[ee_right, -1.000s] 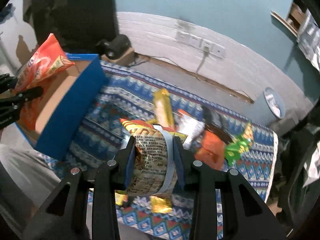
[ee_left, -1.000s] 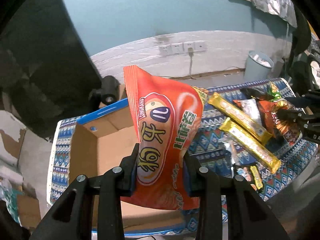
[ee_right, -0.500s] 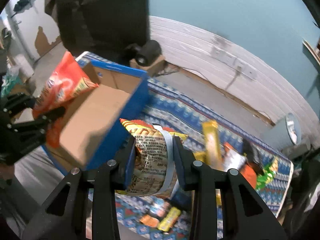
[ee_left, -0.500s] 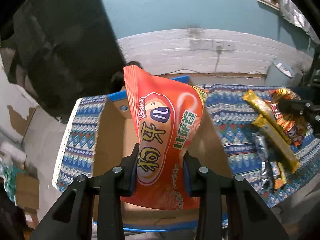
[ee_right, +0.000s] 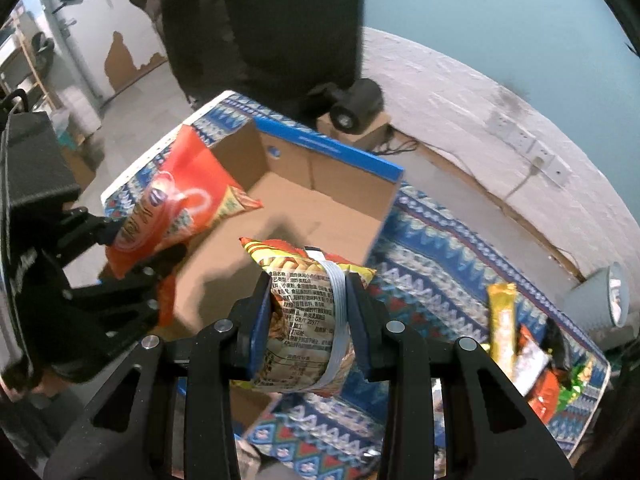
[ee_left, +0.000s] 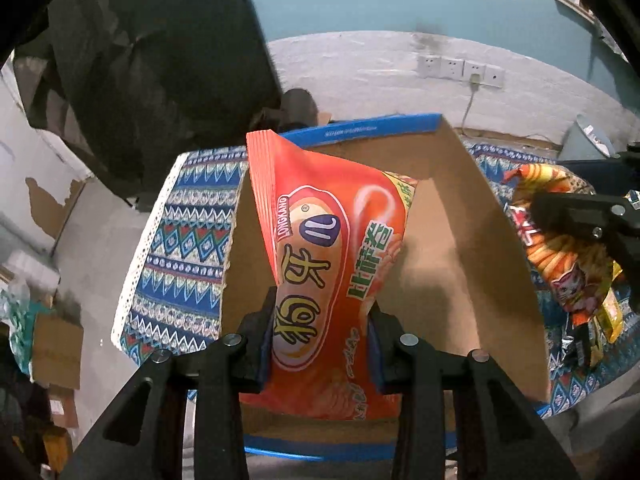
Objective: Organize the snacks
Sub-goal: 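Release red bag into box with left tool while right tool drops beige bag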
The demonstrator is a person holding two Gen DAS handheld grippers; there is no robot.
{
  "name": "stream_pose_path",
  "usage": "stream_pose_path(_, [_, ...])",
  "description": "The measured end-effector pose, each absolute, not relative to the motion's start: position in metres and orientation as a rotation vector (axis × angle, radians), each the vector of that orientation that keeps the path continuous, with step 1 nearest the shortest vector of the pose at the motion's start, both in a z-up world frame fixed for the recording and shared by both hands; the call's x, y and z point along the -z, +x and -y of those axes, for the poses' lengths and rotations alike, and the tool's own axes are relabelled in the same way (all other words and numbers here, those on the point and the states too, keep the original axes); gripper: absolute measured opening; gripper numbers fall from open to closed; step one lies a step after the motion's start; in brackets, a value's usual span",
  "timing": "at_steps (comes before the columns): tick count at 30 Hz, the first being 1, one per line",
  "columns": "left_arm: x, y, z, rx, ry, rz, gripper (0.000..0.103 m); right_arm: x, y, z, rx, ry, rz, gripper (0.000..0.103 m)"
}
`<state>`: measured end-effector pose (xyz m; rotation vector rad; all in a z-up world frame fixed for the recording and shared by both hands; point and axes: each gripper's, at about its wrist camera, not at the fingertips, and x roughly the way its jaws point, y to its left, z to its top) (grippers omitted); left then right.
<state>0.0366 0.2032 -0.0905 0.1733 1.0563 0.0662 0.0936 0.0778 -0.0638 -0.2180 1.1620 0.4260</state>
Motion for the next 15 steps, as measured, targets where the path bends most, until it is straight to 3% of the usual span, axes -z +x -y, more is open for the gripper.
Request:
stream_pose_path(5, [0.098, 0.036, -0.214, -0.085, 0.137, -1.104, 0.043, 0.076, 0.098, -0.093, -0.47, -0.21, -1.189, 0.034])
stream_pose_path(7, [0.097, 0.035, -0.215, -0.095, 0.138, -1.108, 0.049, 0.078, 0.099, -0.097, -0.487, -0.201, -1.201, 0.035])
stream_pose_path(10, [0.093, 0.033, -0.214, -0.117, 0.16, -1.086, 0.067, 0.079, 0.1, -0.098, -0.492, -0.194, -1.2, 0.036])
stream_pose_path(12, [0.089, 0.032, -0.213, -0.121, 0.169, -1.068, 0.076, 0.077, 0.1, -0.096, -0.486, -0.189, -1.196, 0.046])
stream_pose_path(15, [0.085, 0.03, -0.21, -0.127, 0.18, -1.058, 0.08, 0.072, 0.099, -0.089, -0.471, -0.179, -1.188, 0.05])
